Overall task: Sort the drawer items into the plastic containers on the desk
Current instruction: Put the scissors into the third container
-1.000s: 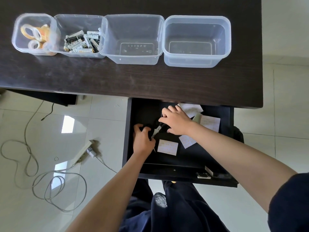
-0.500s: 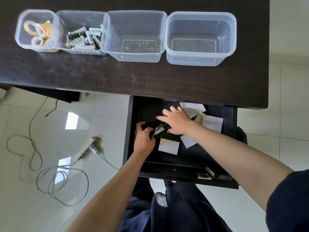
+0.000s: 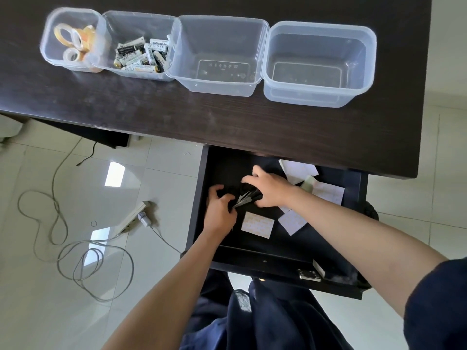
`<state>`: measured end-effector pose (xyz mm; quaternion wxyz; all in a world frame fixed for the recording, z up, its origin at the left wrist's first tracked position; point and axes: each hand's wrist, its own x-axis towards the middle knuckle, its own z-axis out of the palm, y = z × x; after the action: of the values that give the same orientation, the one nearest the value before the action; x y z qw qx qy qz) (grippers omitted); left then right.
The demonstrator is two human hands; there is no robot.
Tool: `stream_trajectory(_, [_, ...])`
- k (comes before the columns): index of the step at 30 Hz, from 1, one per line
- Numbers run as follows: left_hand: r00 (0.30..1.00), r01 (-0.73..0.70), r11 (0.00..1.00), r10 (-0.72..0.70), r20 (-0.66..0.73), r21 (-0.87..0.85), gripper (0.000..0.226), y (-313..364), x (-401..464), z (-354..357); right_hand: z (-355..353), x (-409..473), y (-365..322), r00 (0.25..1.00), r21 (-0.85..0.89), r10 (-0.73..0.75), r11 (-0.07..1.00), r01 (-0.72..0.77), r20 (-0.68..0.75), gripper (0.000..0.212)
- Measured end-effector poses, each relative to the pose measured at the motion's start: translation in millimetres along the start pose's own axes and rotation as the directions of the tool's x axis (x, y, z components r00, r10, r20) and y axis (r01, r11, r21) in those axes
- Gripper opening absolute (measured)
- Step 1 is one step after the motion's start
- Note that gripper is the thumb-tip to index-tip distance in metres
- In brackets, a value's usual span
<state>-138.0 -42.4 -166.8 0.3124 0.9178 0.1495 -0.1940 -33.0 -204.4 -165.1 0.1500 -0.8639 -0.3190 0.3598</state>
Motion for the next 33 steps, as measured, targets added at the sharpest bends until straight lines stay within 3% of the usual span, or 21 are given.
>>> stream_trajectory(7, [0.999,-0.007,1.0,0.006,-0.038,-0.019,0.034,6,-5,-6,-8,-1,-5,1.0,0.057,-0.003,0.998,0.004,-0.023,0.069])
stream_trajectory(14, [0.989,-0.11,0.993,0.104,-0.105,-0.048,0.031,17,-16,-26,-31,-25,-13,0.998,0.075,0.029,0.997,-0.025,-0.053,0.071])
stream_trajectory(23, [0.956,-0.259,0.953,0.229,-0.181,-0.159,0.03,24,-37,-84,-66,-91,-36,0.953,0.264,0.164,0.96,-0.095,-0.254,0.07])
stream_trajectory(28, [0.883,-0.421,0.886,0.351,-0.311,-0.193,0.031,50,-15,-143,-106,-108,-64,0.889,0.335,0.223,0.938,-0.084,-0.4,0.07])
stream_trajectory(33, [0.782,-0.59,0.802,0.54,-0.312,-0.092,0.031,98,46,-221,-146,-99,-88,0.844,0.369,0.284,0.923,-0.112,-0.455,0.075])
